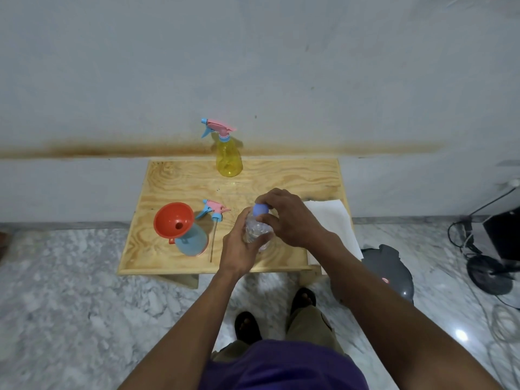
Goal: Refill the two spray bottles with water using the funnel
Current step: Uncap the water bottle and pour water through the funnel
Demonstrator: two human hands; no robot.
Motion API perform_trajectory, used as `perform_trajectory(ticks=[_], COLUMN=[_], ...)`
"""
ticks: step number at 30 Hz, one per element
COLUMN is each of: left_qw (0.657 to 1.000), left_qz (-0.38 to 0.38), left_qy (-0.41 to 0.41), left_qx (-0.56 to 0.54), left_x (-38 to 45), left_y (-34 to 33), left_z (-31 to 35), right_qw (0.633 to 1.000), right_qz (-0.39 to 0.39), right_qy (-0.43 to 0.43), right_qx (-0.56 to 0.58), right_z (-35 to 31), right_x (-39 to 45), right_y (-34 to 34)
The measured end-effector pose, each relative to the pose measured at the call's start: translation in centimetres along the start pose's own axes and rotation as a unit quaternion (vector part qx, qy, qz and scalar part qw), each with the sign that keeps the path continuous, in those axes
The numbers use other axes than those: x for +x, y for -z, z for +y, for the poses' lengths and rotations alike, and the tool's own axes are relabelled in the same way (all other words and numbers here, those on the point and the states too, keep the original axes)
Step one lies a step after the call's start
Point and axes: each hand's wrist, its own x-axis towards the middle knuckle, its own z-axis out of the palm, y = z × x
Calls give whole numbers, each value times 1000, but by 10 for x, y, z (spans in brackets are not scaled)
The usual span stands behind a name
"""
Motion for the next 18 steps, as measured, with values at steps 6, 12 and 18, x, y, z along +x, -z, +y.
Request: perform_trajectory(ticks=[6,12,18], left_qw=[1000,1000,1000], left_qz=[-5,-5,-5], left_qy=[0,17,2], left_qx=[-1,-12,-1], left_x=[3,4,3], left_y=[-1,0,-1], left_z=[-6,-10,-6], right_qw=[995,988,992], right_qz=[75,120,98], right_qy=[-39,-46,-46], right_qx=[53,84,61], right_z=[0,-3,-4], right_x=[-5,-9,-6], right_y=[-9,-26,-13])
